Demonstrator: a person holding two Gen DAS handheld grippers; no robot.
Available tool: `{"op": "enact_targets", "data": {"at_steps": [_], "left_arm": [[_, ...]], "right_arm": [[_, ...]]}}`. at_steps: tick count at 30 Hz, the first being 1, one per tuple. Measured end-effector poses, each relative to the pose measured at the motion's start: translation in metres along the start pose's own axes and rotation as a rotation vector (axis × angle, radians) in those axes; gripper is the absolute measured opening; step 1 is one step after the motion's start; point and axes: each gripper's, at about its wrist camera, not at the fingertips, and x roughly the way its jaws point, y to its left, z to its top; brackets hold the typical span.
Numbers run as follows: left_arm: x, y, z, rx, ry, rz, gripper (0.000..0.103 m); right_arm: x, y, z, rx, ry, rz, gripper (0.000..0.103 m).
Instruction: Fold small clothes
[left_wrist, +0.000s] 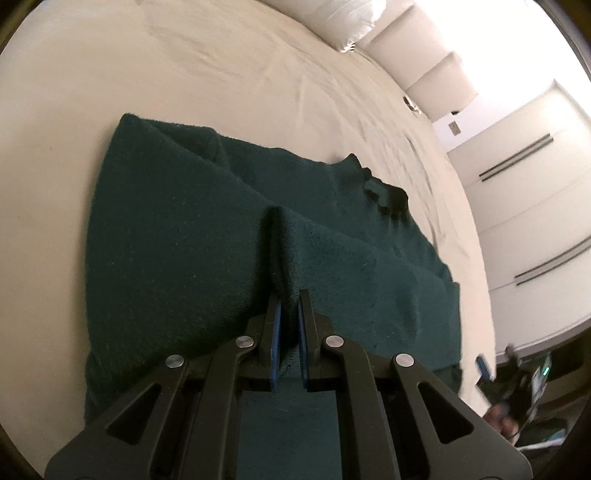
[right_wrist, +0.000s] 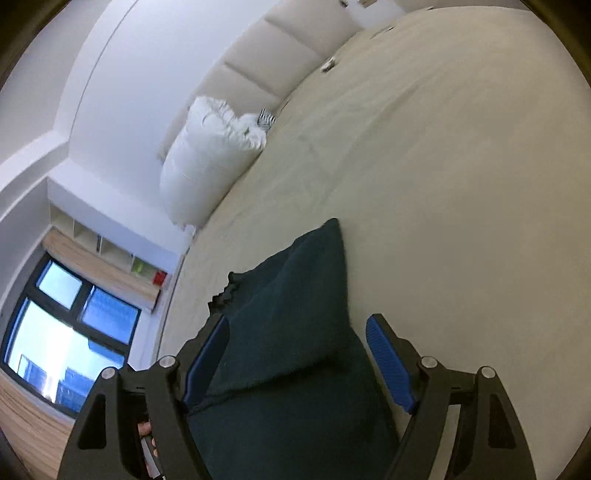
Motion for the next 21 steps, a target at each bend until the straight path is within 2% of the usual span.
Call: {"op": "enact_targets", "data": {"at_steps": [2, 4, 6, 7, 9, 13, 17, 21], "left_arm": [[0.006, 0.001, 0.0, 0.003, 0.001, 0.003, 0.007], [0.01, 0.006, -0.001, 0.001, 0.008, -0.005, 0.007], [0.011, 0.01, -0.002, -0.013, 0.004, -0.02, 0.007], [0.009, 0.009, -0.004, -0.004, -0.004, -0.015, 0.007], [0.001, 0.007, -0.009, 0.014, -0.022, 0.002, 0.007], [-0.009, 0.008, -0.019, 0.023, -0.046, 0.011, 0.007], [0.001, 0.004, -0.024, 0.021, -0.047, 0.004, 0.007], [0.011, 0.01, -0.019, -0.005, -0.032, -0.037, 0.009]], "right_arm": [[0.016, 0.004, 0.011, -0.006, 0.046, 0.028, 0.078], [0.033, 0.005, 0.021, -0.004, 0.096, 0.07, 0.071], [0.054, 0.002, 0.03, 0.014, 0.147, 0.09, 0.069], [0.062, 0.001, 0.033, 0.02, 0.159, 0.093, 0.066], [0.08, -0.003, 0.039, 0.03, 0.184, 0.072, 0.066], [0.103, -0.011, 0.044, 0.041, 0.213, 0.051, 0.066], [0.116, -0.016, 0.052, 0.045, 0.224, 0.078, 0.066], [0.12, -0.023, 0.051, 0.04, 0.258, 0.093, 0.064]]}}
